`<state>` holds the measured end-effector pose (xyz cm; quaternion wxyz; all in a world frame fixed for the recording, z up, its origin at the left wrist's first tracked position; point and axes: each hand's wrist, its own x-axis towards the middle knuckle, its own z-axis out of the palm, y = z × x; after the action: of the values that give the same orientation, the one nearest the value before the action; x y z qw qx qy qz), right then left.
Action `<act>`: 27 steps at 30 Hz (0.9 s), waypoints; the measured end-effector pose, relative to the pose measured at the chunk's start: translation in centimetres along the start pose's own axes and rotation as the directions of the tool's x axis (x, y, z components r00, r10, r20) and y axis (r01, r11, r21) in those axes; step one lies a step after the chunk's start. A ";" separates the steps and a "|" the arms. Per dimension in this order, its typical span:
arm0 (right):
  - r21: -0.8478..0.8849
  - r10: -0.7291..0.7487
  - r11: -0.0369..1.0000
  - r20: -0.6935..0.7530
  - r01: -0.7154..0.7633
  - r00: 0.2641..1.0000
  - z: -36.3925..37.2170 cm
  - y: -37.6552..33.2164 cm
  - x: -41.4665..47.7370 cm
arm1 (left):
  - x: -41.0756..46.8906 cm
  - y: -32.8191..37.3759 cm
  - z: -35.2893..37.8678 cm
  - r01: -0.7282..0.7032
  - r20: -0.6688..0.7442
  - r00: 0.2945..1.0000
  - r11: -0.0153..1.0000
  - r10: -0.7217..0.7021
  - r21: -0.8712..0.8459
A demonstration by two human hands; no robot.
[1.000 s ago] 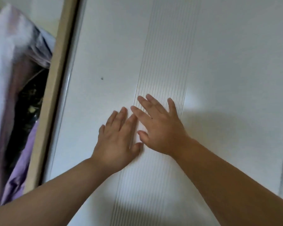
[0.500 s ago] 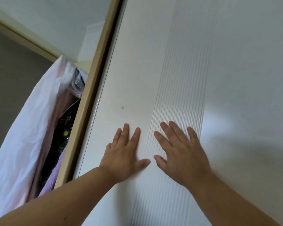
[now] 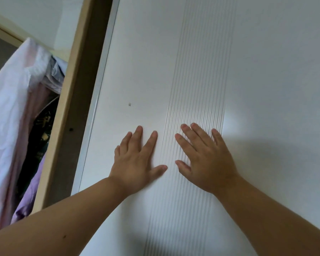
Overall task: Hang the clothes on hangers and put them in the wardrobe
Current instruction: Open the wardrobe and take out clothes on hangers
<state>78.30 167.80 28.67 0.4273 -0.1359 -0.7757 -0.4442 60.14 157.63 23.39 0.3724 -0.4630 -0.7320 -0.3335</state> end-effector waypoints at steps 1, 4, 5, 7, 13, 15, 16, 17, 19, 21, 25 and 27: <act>-0.004 0.002 1.000 0.003 -0.002 1.000 -0.3 0.4 -0.4 | 0.0 0.4 -0.1 -0.013 -0.002 1.000 1.000 0.013 -0.008; -0.021 0.030 0.999 0.042 -0.029 0.999 -1.0 1.6 -1.8 | 0.2 1.3 -0.6 -0.059 -0.010 0.998 0.998 0.058 -0.024; -0.030 0.043 0.999 0.057 -0.041 0.997 -1.2 2.1 -2.2 | 0.3 1.4 -0.8 -0.061 -0.015 0.998 0.998 0.061 -0.030; -0.046 0.068 0.997 0.076 -0.065 0.995 -1.6 2.9 -3.2 | 0.6 1.2 -1.2 -0.036 -0.028 0.999 0.998 0.035 -0.042; -0.097 0.170 0.982 0.069 -0.163 0.983 -2.5 5.2 -6.3 | 1.5 -0.2 -1.8 0.037 -0.056 0.998 0.997 -0.041 -0.074; -0.105 0.223 0.971 0.067 -0.215 0.973 -2.9 5.8 -7.3 | 1.5 0.0 -1.7 0.027 -0.079 0.996 0.993 -0.036 -0.117; -0.109 0.249 0.964 0.066 -0.241 0.966 -3.0 6.0 -7.8 | 1.4 0.4 -1.7 -0.005 -0.098 0.995 0.989 -0.009 -0.145; -0.114 0.275 0.957 0.063 -0.266 0.960 -3.2 6.3 -8.3 | 1.3 0.9 -1.6 -0.044 -0.114 0.993 0.984 0.025 -0.170; -0.119 0.331 0.939 0.055 -0.323 0.942 -3.6 6.8 -9.2 | 1.3 2.0 -1.4 -0.094 -0.133 0.989 0.973 0.067 -0.213; -0.121 0.385 0.918 0.054 -0.377 0.921 -4.1 7.4 -10.1 | 1.5 2.8 -1.2 -0.096 -0.136 0.989 0.957 0.060 -0.274; -0.149 0.479 0.873 0.084 -0.465 0.874 -5.3 8.4 -11.5 | 2.7 4.5 -0.7 -0.015 -0.150 0.987 0.883 -0.063 -0.470; -0.168 0.563 0.820 0.066 -0.547 0.824 -5.9 8.5 -11.7 | 3.2 5.4 -0.6 0.014 -0.129 0.986 0.824 -0.105 -0.567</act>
<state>93.52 169.85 25.77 0.4829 -0.4106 -0.6918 -0.3459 64.33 160.32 27.17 0.2639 -0.5020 -0.5838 -0.5810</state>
